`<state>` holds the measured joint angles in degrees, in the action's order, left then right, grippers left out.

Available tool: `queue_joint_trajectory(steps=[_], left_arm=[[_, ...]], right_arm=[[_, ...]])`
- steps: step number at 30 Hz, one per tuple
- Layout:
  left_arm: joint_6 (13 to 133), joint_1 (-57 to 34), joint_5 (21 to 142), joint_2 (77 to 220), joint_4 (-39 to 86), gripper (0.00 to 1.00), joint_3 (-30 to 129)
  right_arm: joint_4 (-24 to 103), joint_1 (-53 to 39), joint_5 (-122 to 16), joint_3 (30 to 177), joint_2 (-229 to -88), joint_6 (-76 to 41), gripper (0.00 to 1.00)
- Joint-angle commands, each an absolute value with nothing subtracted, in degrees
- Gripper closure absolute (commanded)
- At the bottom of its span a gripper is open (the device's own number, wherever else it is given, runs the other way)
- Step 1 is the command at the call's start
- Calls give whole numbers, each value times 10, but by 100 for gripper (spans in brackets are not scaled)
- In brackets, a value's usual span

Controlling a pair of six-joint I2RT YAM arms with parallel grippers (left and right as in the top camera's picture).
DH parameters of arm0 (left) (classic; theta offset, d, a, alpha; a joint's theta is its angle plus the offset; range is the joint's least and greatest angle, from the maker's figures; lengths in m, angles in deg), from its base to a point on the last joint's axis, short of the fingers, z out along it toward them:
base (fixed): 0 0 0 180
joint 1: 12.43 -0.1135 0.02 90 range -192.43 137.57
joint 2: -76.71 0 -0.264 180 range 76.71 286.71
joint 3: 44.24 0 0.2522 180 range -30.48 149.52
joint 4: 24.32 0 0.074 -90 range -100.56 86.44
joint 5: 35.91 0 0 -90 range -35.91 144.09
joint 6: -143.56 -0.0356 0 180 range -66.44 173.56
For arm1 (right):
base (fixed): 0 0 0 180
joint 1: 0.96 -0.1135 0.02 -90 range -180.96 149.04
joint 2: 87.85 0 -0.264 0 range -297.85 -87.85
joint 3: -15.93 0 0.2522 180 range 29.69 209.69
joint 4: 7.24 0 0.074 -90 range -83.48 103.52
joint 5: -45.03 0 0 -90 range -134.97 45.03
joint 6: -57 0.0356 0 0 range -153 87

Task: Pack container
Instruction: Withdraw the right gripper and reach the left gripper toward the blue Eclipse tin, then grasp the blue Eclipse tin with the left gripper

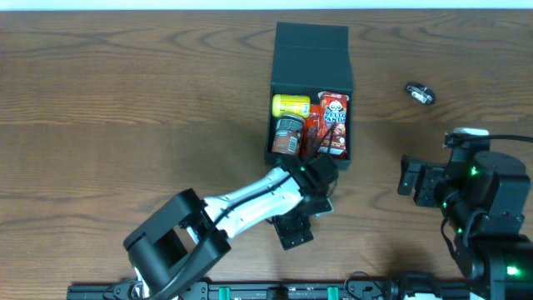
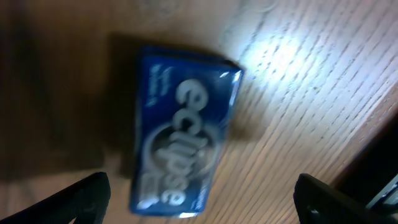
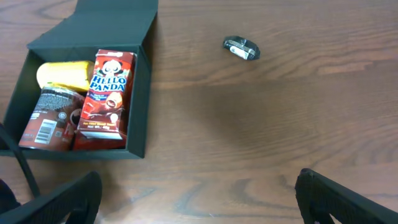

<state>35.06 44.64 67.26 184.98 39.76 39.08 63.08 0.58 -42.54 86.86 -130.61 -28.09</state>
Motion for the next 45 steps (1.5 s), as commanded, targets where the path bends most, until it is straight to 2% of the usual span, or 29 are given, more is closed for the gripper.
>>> queue_joint_trajectory(steps=[1,23,27,34,37,39,43,45], left_arm=[[338,460,677,1854,388,5,385],[345,480,653,1871,344,5,385],[345,480,653,1871,343,0,385],[348,480,653,1871,340,32,385],[349,480,653,1871,340,39,385],[349,480,653,1871,340,49,385],[349,480,653,1871,337,50,385],[349,480,653,1871,335,55,385]], right_arm=[[631,3,-417,866,-1312,-288,1],[631,3,-417,866,-1325,-288,1],[630,3,-417,866,-1325,-288,1],[629,3,-417,866,-1325,-288,1],[629,3,-417,866,-1325,-288,1],[629,3,-417,866,-1325,-288,1],[629,3,-417,866,-1325,-288,1],[629,3,-417,866,-1325,-288,1]])
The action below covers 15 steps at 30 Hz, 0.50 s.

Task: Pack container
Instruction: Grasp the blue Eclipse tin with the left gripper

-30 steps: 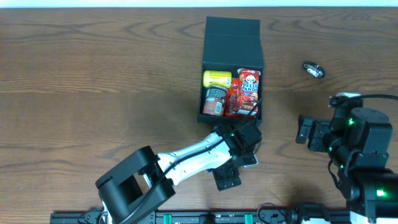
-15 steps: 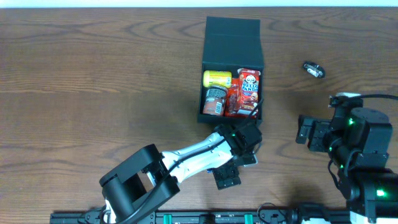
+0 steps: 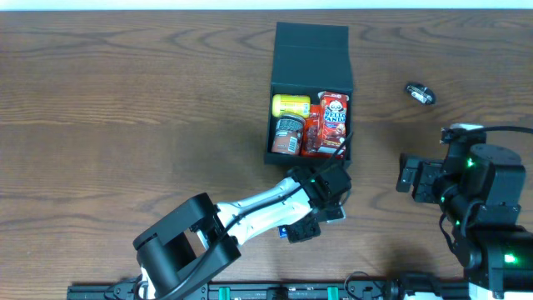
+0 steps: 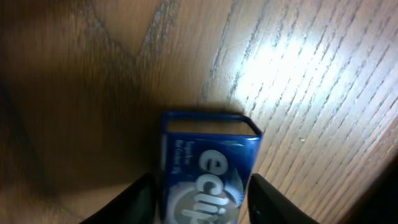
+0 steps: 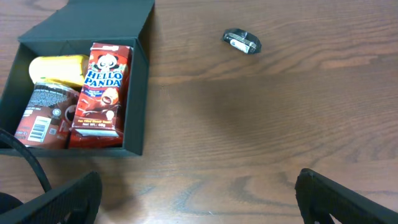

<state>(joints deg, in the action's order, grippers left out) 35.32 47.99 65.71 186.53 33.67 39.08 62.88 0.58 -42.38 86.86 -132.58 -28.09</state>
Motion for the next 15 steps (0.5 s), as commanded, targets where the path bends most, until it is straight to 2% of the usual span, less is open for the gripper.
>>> queue_joint_trajectory(steps=[1,3,8,13,15], left_arm=[[349,480,653,1871,333,59,385],[353,480,653,1871,329,62,385],[361,480,653,1871,322,82,385],[384,479,653,1871,322,94,386],[386,479,653,1871,322,94,388]], right_arm=[[629,3,-417,866,-1325,-288,1],[629,3,-417,866,-1325,-288,1],[629,3,-417,866,-1325,-288,1],[629,3,-417,866,-1325,-288,1],[629,3,-417,866,-1325,-288,1]])
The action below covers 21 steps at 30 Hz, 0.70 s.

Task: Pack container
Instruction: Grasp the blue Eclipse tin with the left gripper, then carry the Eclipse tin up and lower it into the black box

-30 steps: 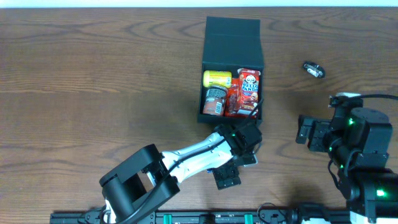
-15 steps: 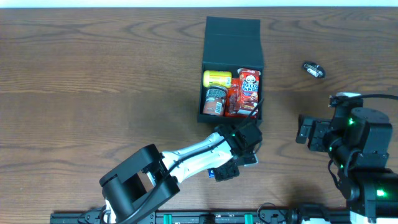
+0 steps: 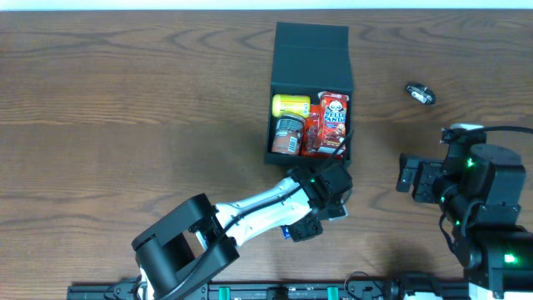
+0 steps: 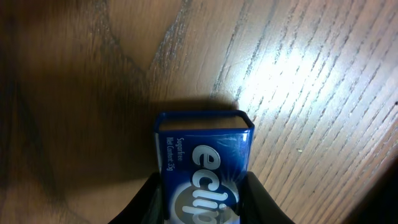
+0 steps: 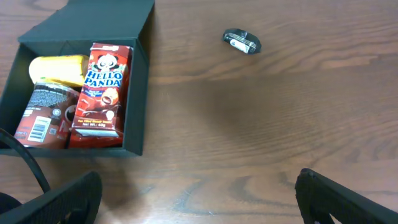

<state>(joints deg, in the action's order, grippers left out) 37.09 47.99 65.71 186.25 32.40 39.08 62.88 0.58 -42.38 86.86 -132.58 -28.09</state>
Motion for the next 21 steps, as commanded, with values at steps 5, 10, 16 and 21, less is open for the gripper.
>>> queue_joint_trajectory(steps=[5,10,16,21], left_arm=[[412,477,653,1870,328,94,407],[425,466,652,1861,376,94,468],[485,448,608,1858,451,94,581],[604,433,506,1858,481,94,666]], right_arm=[[629,3,-414,866,-1325,-288,1],[629,3,-408,866,-1325,-287,1],[629,3,-405,866,-1325,-283,1],[629,3,-404,866,-1325,-283,1]])
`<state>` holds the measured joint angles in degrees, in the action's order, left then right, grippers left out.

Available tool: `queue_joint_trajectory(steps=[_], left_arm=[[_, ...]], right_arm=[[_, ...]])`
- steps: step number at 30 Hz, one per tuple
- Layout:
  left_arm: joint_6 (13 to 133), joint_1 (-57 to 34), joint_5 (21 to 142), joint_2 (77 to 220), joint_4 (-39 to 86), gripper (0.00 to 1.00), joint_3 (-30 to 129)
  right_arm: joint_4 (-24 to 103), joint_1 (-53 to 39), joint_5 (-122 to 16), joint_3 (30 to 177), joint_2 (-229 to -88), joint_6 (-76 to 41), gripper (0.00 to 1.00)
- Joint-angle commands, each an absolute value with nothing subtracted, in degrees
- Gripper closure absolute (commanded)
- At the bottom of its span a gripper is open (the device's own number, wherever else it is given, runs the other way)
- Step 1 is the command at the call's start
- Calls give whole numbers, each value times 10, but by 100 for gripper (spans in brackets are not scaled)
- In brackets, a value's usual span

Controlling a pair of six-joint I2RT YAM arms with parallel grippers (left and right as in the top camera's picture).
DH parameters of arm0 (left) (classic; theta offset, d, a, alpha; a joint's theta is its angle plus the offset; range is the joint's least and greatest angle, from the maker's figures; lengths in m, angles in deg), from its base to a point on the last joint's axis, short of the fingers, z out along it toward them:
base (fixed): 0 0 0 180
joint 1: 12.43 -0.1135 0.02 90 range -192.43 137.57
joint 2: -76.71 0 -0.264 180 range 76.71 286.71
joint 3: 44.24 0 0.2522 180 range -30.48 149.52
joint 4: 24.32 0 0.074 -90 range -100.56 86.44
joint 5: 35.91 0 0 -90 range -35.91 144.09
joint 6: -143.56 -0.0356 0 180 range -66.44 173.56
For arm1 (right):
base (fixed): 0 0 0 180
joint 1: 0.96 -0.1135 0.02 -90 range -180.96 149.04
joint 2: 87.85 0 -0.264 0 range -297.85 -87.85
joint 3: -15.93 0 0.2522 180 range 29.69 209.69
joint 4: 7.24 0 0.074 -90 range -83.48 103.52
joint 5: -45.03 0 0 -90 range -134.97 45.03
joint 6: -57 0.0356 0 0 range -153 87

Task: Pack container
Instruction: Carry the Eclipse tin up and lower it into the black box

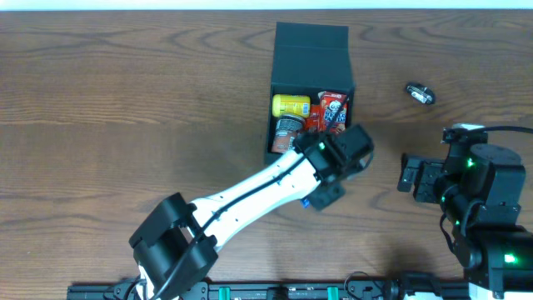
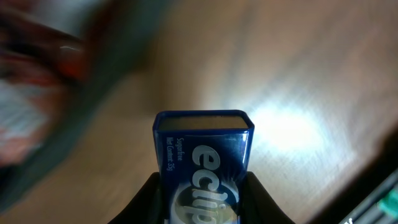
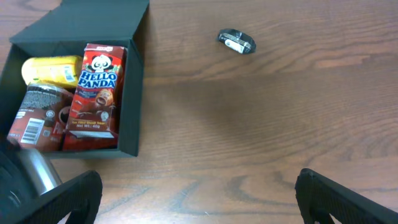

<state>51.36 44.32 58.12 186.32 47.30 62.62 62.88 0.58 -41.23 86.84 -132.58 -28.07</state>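
A blue Eclipse gum pack is clamped between my left gripper's black fingers, off the table. From overhead the left gripper hangs just in front of the black box's front right corner, with a blue end of the pack peeking out. The open box holds a yellow can, a brown can and a red Hello Panda carton. My right gripper stands open over bare wood, right of the box.
A small black and silver object lies on the table at the far right, beyond the right arm. The box's lid stands open at the back. The left arm stretches across the table's front middle.
My left gripper, shut on the gum pack, has moved from the table in front of the box up to the box's front right corner. The right gripper is unchanged.
My left gripper was open above the gum pack lying on the table before the box. Later its fingers stood either side of the pack, then they were shut on it. Now the pack is off the table beside the box.
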Motion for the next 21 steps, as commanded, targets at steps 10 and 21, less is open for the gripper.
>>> queue_joint_trajectory(steps=[10,21], left_arm=[[796,323,481,1858,412,94,706],[854,309,514,1913,345,94,705]], right_arm=[[628,3,-404,866,-1325,-279,1],[629,3,-404,866,-1325,-279,1]])
